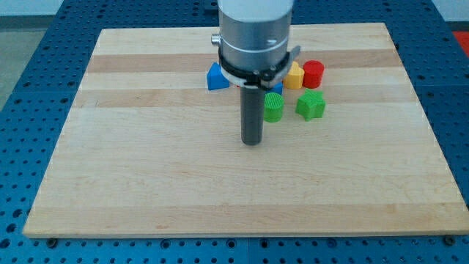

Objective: Move the green circle below the yellow heart

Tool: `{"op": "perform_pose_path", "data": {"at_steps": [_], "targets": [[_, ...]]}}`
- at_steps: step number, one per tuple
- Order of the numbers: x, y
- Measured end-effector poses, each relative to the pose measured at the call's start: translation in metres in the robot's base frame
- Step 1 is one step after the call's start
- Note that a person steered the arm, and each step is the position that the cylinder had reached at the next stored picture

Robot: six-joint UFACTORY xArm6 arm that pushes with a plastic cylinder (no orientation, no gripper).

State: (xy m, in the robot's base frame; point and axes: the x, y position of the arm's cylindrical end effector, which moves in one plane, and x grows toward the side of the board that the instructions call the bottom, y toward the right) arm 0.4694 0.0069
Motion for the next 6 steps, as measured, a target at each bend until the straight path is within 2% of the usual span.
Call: {"op": "perform_pose_path", "data": {"at_steps": [1, 5, 6], "targets": [[-0.037, 0.000], [-0.037, 0.039], [-0.062, 0.042]]}}
